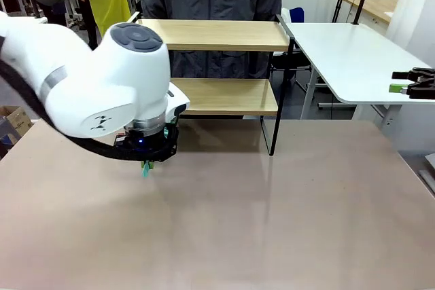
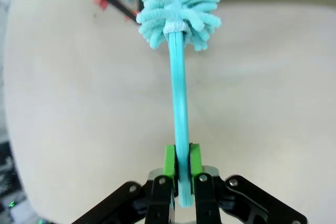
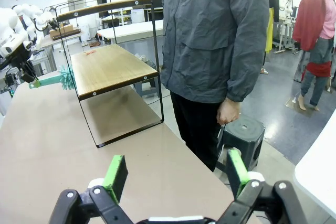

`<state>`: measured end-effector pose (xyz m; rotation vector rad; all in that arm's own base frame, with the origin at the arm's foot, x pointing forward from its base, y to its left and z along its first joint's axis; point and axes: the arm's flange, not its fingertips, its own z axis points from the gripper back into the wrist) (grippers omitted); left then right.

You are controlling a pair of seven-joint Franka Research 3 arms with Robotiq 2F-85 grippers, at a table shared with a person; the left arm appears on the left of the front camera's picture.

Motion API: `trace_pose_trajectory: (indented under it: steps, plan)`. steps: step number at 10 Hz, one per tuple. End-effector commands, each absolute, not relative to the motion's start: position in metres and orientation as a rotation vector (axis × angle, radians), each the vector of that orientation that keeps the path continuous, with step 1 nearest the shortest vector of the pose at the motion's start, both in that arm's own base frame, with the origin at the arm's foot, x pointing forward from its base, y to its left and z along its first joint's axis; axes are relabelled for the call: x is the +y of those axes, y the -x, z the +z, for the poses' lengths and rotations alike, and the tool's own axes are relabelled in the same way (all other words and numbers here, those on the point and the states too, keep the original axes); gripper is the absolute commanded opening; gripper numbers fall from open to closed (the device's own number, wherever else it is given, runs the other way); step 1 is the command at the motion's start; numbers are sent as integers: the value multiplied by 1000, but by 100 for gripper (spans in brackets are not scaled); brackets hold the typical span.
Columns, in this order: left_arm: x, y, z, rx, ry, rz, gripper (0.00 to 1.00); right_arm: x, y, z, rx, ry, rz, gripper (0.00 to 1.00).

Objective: Clean the shelf.
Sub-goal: Clean the specific section of the Shelf indicated by the human with the Duster.

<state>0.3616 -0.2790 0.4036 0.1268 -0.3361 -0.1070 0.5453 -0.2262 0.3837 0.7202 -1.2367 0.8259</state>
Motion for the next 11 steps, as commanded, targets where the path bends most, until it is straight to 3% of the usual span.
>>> trace_pose_trajectory:
  steps: [1,7,11]
  plan:
    - [-251,-353,411,-343,-45,-270,13,-224,-546,387,-1240,-720,832,100]
    - [-204,-337,439,-207,113,-619,13,-224,-546,387,-1240,-720,832,100]
    - [-187,-315,499,15,37,-828,13,-224,-546,387,-1240,-720,832,100]
